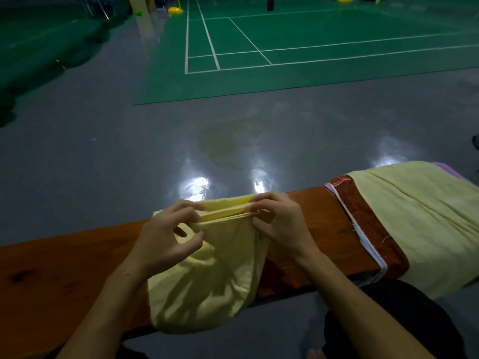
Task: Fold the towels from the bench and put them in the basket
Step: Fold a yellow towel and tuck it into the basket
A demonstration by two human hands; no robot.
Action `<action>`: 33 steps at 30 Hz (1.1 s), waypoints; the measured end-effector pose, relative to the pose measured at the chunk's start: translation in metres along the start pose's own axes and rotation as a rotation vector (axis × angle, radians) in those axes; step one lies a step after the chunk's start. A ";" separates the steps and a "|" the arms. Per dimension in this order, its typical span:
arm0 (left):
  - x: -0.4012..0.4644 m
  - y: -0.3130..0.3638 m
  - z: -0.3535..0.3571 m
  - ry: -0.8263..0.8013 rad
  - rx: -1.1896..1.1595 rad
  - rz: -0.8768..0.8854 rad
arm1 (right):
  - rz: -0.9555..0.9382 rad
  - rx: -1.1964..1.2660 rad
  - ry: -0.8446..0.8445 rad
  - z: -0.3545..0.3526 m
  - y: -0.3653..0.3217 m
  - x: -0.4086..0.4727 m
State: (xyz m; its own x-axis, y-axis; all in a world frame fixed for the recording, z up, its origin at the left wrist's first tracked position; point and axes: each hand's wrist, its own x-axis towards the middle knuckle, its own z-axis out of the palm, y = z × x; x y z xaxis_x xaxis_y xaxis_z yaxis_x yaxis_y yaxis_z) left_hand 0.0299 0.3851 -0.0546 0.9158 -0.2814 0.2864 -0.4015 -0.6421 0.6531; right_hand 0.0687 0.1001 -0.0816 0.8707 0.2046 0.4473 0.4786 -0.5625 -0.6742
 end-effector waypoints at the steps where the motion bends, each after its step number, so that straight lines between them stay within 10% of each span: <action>1: -0.001 -0.001 0.000 0.024 0.090 0.058 | -0.028 -0.054 -0.004 0.000 0.000 -0.001; 8: -0.004 0.016 -0.013 0.217 0.514 0.212 | -0.020 0.013 0.001 -0.008 -0.024 0.003; 21: 0.002 0.106 -0.075 0.386 0.353 0.147 | -0.034 0.130 0.024 -0.081 -0.109 0.027; 33: -0.015 0.165 -0.107 0.411 -0.390 -0.152 | 0.202 0.502 -0.097 -0.127 -0.166 0.031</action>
State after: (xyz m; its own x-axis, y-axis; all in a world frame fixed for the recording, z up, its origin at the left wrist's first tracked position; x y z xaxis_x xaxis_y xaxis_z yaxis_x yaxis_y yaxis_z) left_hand -0.0498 0.3597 0.1234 0.9190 0.1432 0.3673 -0.3077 -0.3218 0.8954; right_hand 0.0016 0.0984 0.1184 0.9460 0.2180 0.2399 0.2757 -0.1518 -0.9492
